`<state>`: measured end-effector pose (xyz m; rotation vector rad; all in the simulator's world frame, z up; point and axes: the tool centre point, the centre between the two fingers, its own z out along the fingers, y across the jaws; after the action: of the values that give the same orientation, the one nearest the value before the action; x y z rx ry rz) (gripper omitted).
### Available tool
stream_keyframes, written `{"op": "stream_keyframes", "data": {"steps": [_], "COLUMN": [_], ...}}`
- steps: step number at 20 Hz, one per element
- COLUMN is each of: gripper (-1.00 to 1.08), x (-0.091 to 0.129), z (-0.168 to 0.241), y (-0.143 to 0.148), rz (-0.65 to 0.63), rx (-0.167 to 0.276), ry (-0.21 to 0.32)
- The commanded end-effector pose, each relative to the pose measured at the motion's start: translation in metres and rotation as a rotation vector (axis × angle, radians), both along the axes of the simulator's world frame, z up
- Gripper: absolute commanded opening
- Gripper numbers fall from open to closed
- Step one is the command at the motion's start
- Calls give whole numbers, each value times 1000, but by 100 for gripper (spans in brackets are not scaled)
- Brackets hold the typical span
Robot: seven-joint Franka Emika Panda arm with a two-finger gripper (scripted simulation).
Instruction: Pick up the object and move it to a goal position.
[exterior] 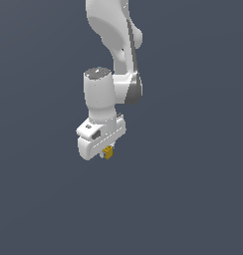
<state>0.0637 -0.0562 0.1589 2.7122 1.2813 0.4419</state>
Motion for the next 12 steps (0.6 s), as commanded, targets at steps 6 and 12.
{"op": "stream_keyframes", "data": {"steps": [6,12], "gripper": [-100,-100], "x": [29,41], "z": [86,144], "y": [-44,-73], "rz": [32,53], "rx": [11,22], "ry": [-177,-292]}}
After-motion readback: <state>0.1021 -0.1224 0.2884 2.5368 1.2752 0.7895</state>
